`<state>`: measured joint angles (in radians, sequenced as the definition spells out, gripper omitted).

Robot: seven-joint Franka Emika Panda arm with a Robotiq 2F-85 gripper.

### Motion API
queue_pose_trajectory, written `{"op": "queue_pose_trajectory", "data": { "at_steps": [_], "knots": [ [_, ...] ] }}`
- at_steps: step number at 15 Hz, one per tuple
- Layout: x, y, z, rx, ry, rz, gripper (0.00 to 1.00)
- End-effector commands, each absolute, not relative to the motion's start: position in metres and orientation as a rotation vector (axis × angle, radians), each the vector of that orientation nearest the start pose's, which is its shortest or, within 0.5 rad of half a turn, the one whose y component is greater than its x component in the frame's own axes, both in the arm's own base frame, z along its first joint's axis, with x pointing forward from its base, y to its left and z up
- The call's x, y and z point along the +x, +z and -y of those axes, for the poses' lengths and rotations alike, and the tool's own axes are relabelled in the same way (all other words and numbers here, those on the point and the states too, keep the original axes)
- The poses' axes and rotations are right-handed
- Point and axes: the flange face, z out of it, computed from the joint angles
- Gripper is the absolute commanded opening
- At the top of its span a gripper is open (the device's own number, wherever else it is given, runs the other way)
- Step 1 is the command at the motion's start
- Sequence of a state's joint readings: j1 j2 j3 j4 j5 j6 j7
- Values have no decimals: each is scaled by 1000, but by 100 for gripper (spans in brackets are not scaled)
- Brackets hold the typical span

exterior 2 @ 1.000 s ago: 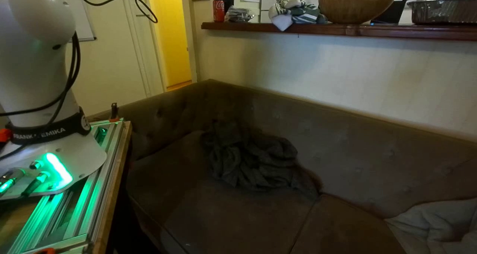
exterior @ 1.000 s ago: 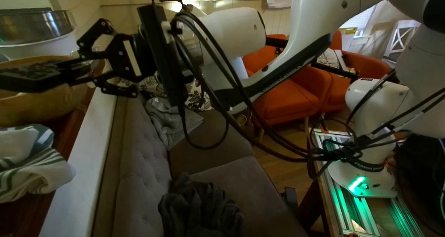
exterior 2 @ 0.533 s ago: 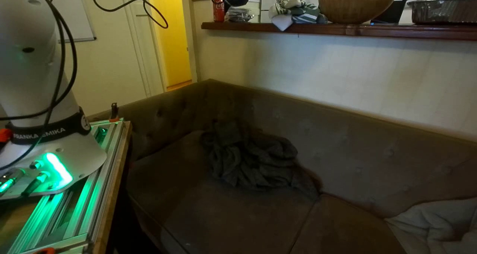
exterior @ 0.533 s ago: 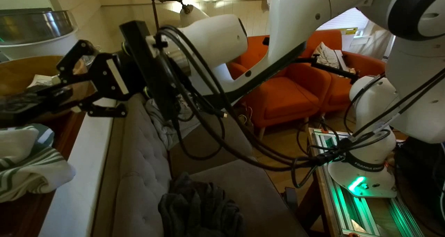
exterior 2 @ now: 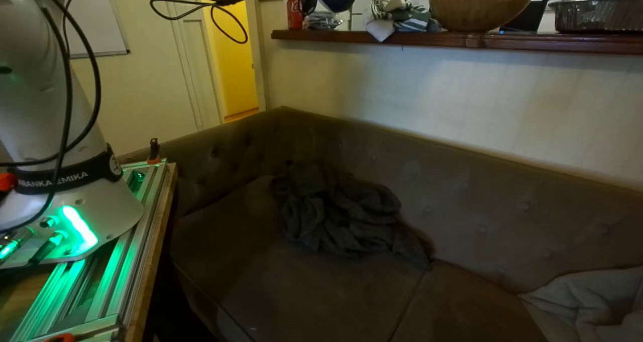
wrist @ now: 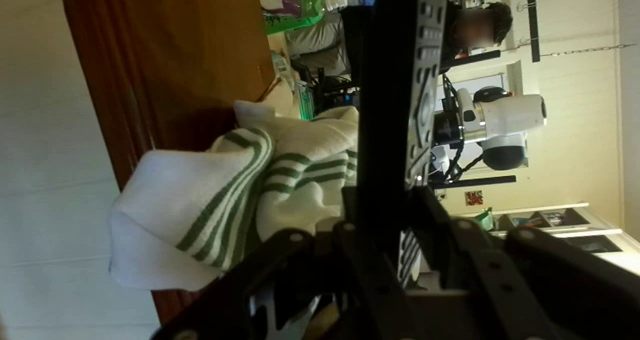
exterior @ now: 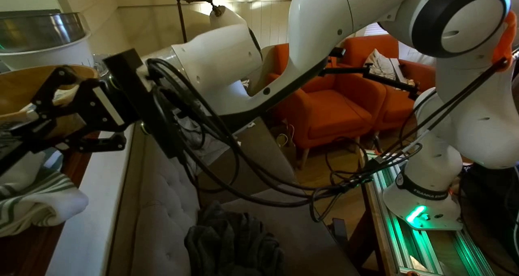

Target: Take the remote controller off of the couch and put it on the shelf

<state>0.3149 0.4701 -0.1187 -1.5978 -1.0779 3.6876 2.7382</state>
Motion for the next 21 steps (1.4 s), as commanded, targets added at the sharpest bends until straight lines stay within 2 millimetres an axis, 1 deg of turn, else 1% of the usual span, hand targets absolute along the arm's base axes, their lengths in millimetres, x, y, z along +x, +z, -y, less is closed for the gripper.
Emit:
{"op": "queue_pose_trajectory", "data": {
  "at_steps": [1, 2, 4, 5, 7, 8, 10, 12, 13, 14, 15, 17, 18, 21],
  "knots": [
    [624, 497, -258, -1547, -492, -938, 30],
    [626, 497, -262, -1566, -519, -937, 7],
    [634, 489, -274, -1623, -560, -898, 7],
    [635, 479, -282, -1657, -552, -892, 7],
    [631, 455, -297, -1720, -538, -842, 7],
    [634, 451, -302, -1748, -539, -826, 7],
    [633, 440, -311, -1776, -543, -762, 7],
    [638, 443, -313, -1786, -562, -724, 7],
    [642, 448, -312, -1779, -589, -693, 7],
    [647, 459, -312, -1768, -612, -676, 7],
    [650, 465, -312, -1760, -632, -661, 7],
    [651, 475, -314, -1751, -646, -608, 7],
    [648, 475, -317, -1756, -639, -583, 7],
    [638, 463, -323, -1783, -586, -498, 7]
  ]
}}
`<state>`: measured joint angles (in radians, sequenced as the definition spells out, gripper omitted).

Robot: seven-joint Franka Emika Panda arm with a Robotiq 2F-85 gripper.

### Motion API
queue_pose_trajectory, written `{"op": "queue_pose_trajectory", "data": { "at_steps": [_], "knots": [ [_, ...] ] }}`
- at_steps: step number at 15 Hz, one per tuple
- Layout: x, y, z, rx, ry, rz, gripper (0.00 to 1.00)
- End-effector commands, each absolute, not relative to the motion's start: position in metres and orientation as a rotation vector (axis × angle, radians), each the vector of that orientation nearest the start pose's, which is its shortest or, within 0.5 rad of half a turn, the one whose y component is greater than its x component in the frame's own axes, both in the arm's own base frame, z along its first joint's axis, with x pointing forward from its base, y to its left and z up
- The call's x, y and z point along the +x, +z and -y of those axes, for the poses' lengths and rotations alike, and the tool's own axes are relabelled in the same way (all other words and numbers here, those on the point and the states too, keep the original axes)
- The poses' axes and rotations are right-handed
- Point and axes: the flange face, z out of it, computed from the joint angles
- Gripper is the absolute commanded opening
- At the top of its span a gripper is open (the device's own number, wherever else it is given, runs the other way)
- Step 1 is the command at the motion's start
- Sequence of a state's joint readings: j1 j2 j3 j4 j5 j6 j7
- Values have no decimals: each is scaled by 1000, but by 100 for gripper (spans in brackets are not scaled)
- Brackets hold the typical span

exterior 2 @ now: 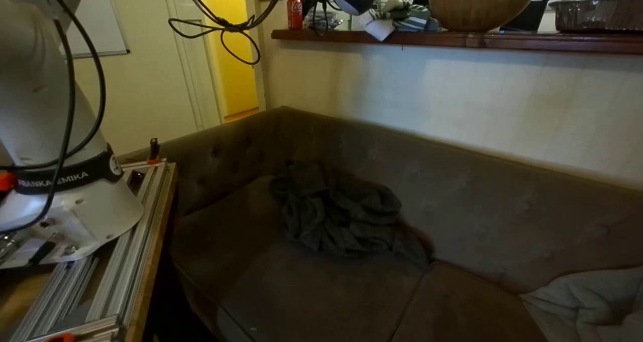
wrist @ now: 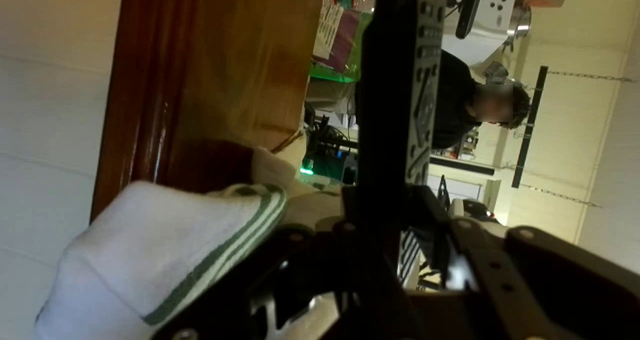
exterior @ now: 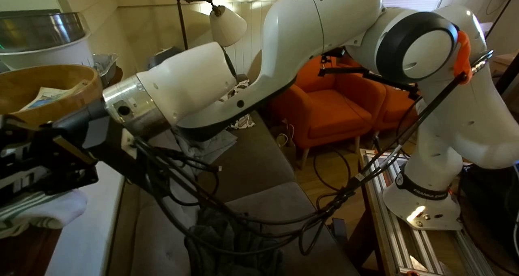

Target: Take the remote controller off of the couch and put it on the shelf

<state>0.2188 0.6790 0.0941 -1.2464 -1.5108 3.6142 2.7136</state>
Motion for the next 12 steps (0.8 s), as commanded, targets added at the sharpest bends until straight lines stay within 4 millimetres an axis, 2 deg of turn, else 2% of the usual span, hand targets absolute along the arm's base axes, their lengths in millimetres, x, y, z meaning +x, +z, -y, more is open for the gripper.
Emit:
{"op": "queue_pose_trajectory", "data": {
  "at_steps": [1, 2, 3, 6, 7, 12],
  "knots": [
    [637, 462, -324, -1777, -574, -468, 7],
    [640, 467, -326, -1774, -571, -458, 7],
    [634, 457, -324, -1804, -594, -491, 30],
    [638, 458, -325, -1796, -600, -460, 30],
    [639, 458, -325, -1793, -602, -457, 7],
    [656, 435, -338, -1812, -664, -512, 7]
  ]
}}
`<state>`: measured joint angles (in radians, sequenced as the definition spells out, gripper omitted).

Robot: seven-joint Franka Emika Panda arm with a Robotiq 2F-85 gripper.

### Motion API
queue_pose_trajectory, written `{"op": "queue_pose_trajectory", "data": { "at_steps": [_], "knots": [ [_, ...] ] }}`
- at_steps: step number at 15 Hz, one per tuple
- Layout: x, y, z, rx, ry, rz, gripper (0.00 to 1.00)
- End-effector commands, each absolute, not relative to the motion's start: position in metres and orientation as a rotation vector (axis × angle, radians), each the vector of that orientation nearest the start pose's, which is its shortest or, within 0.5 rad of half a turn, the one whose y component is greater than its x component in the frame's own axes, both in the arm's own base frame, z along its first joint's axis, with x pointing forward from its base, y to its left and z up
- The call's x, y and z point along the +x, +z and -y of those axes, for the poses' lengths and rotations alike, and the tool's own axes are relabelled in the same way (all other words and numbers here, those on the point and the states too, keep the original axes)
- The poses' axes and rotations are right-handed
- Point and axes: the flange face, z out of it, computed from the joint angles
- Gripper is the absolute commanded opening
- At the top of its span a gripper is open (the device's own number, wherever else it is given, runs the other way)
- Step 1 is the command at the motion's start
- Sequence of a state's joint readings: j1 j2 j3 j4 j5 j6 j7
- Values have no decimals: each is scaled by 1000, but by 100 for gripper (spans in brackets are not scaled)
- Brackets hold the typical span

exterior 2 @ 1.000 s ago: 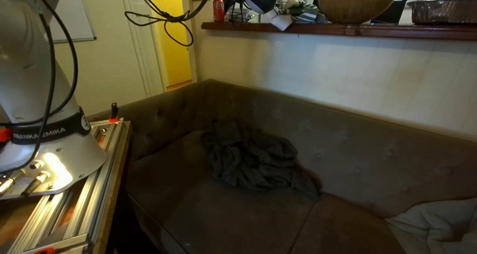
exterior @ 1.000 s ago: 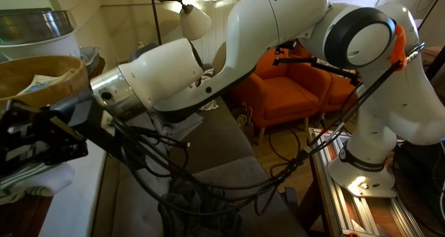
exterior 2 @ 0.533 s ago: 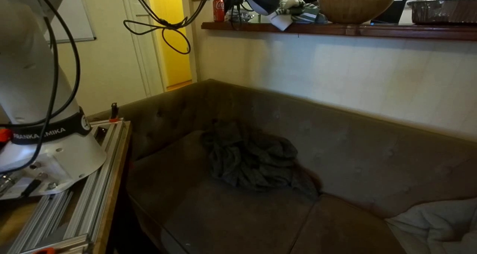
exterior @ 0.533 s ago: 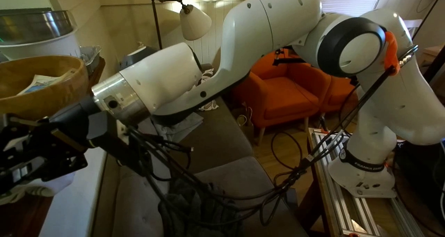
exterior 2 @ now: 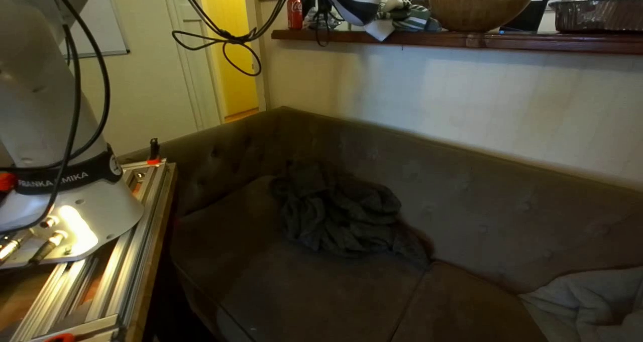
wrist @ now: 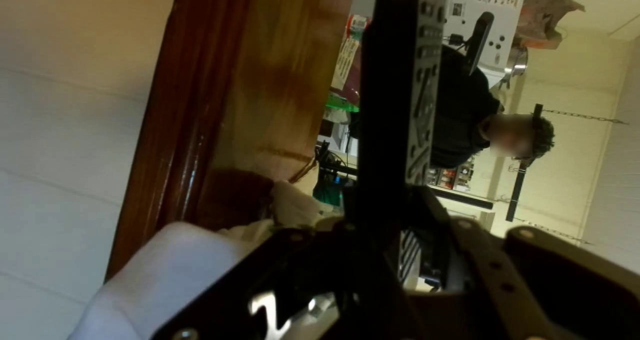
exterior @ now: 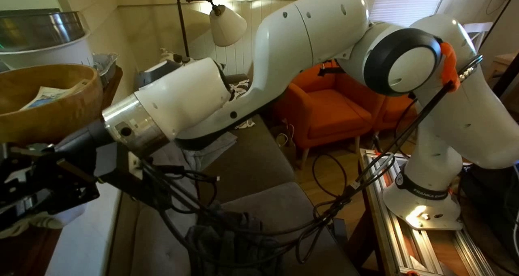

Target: Take the remote controller off of the couch and put it on the shelf

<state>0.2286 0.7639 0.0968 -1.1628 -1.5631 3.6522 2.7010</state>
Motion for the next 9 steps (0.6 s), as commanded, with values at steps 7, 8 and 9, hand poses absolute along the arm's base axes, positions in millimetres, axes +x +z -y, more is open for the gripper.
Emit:
{"op": "queue_pose_trajectory", "data": {
  "at_steps": [7, 8, 9],
  "knots": [
    [675, 420, -370, -1799, -771, -556, 7],
    [678, 419, -374, -1789, -783, -563, 7],
    [682, 417, -375, -1786, -793, -580, 7]
  ]
}}
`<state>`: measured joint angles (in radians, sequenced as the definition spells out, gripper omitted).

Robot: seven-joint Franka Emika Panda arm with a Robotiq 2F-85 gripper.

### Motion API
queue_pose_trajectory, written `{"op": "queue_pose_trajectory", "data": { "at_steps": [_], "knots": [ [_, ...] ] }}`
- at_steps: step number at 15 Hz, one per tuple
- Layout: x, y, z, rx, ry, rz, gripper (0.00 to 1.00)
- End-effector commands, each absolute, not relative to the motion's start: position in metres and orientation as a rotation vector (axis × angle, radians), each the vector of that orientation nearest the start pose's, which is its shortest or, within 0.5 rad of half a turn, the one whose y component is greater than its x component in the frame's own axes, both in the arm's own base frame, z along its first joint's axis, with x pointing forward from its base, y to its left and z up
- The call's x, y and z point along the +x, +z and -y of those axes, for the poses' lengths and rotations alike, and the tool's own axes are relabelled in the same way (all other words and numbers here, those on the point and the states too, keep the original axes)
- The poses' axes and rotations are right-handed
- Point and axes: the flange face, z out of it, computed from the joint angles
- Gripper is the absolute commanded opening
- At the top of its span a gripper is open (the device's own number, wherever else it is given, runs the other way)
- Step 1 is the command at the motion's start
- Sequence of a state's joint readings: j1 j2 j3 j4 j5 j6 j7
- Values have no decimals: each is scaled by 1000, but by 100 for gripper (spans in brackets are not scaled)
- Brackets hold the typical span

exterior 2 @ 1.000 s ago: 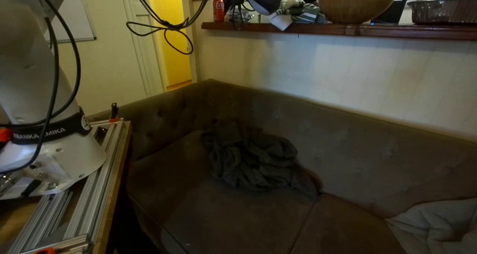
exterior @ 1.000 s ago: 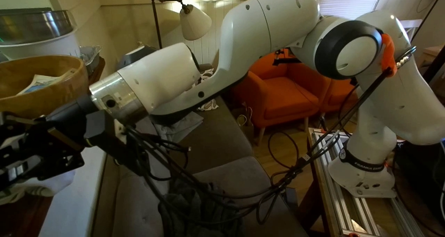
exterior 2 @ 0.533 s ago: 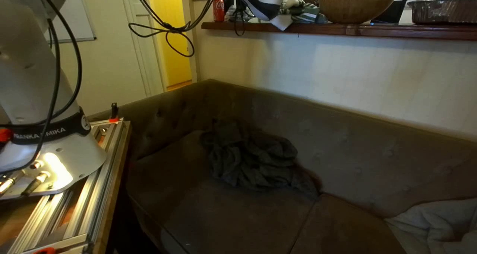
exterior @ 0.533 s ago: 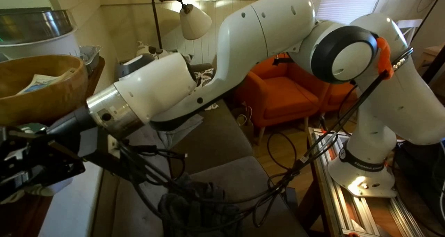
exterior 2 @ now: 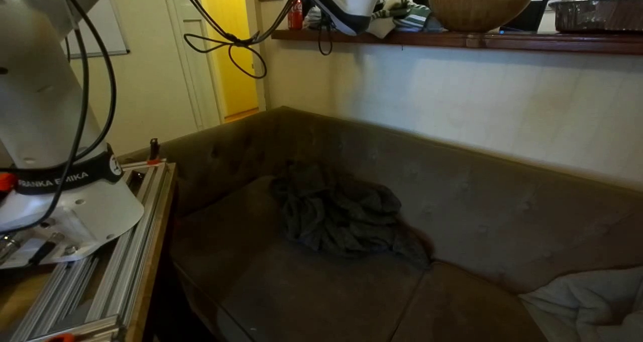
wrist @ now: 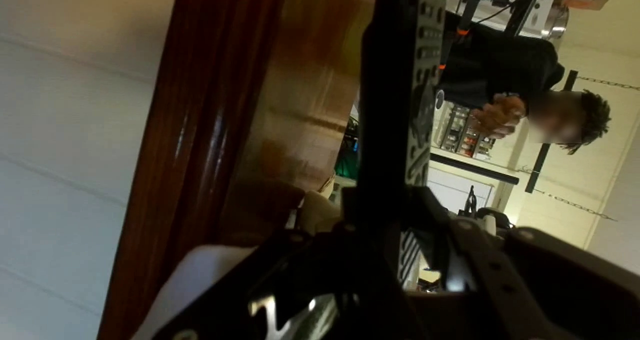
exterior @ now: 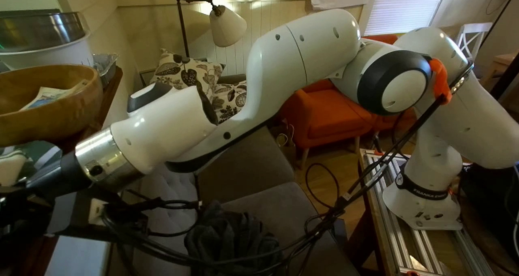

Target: Take the remote controller off of the couch and put it on the shelf

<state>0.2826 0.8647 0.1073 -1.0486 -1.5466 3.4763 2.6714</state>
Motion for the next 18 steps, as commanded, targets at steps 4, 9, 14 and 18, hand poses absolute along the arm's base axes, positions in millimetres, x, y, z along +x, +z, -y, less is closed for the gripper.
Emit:
{"op": "queue_pose_trajectory", "data": {
  "at_steps": [4, 9, 14, 18],
  "knots": [
    [694, 415, -387, -1740, -812, -600, 7],
    [685, 390, -408, -1758, -744, -589, 7],
    [683, 385, -418, -1758, -702, -617, 51],
    [685, 397, -418, -1766, -715, -628, 77]
  ]
}}
